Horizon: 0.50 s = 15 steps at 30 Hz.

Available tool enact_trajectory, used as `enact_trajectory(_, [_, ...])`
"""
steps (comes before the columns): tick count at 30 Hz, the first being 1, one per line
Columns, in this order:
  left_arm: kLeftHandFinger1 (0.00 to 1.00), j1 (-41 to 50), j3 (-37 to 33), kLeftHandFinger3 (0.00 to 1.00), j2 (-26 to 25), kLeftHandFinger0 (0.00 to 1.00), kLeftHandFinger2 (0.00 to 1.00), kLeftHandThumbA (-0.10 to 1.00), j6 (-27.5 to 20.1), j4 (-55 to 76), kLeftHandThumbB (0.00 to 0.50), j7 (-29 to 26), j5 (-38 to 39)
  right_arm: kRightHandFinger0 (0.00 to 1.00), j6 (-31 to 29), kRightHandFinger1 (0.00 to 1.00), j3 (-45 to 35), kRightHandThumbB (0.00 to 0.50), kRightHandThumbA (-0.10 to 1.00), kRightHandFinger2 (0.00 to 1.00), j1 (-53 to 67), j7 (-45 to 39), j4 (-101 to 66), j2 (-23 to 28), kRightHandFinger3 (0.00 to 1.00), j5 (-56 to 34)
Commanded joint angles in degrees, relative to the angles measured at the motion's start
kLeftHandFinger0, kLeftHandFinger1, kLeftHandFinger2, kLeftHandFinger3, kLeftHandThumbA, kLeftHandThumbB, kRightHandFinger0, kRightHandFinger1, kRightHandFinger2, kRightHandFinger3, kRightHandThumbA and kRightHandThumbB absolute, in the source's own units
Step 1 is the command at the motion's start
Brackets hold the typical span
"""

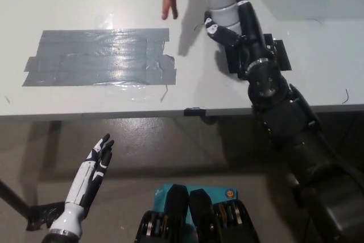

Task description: A white bottle is kept in the middle of the desk infront of the robot and the robot picks it up with its right hand and passes it to a person

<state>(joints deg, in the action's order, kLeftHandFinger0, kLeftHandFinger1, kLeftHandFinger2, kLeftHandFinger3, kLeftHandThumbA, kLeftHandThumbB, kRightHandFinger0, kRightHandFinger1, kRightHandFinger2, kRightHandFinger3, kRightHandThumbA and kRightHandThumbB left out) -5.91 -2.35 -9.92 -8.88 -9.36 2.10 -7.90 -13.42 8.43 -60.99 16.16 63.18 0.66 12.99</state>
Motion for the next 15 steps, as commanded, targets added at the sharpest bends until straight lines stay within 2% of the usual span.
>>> enact_trajectory(1, [1.00,-1.2,0.2,1.00,-0.5,1.00,1.00,0.98,-0.9,2.1,0.153,0.0,-0.1,0.00,1.2,0.42,0.6,0.153,-0.10,0.79,-5.2,0.2,3.4,-1.5,0.85,0.8])
enact_trajectory(4, [1.00,-1.2,0.2,1.00,-0.6,1.00,1.00,0.97,-1.0,2.1,0.140,0.2,0.0,0.00,0.8,0.42,0.8,0.157,-0.10,0.79,-5.6,0.8,6.8,-2.1,0.86,0.8])
enact_trajectory(5, [1.00,-1.2,0.2,1.00,-0.6,1.00,1.00,0.96,-1.0,2.2,0.146,0.3,0.1,0.00,0.3,0.42,0.7,0.183,-0.10,0.78,-5.7,0.9,8.3,-2.2,0.83,0.7])
enact_trajectory(8, [1.00,-1.2,0.2,1.00,-0.6,1.00,1.00,0.97,-0.9,2.1,0.162,0.0,-0.3,0.00,-0.5,0.41,0.3,0.203,-0.10,0.77,-5.8,0.9,11.2,-2.4,0.78,0.1])
enact_trajectory(11, [1.00,-1.3,0.2,1.00,-0.7,1.00,1.00,0.97,-0.8,2.0,0.154,0.1,-0.2,0.00,-0.4,0.40,0.5,0.234,-0.10,0.76,-5.9,1.0,12.9,-2.3,0.78,0.3])
enact_trajectory(14, [1.00,-1.6,0.2,1.00,-0.7,1.00,1.00,0.95,-1.0,1.8,0.136,0.2,-0.1,0.00,0.3,0.42,0.6,0.236,-0.10,0.78,-6.1,0.9,13.5,-2.3,0.79,0.3])
enact_trajectory(15, [1.00,-1.6,0.2,1.00,-0.6,1.00,1.00,0.95,-1.0,1.8,0.143,0.3,0.1,0.00,0.4,0.42,0.6,0.235,-0.10,0.79,-6.1,0.6,13.5,-2.4,0.77,0.3])
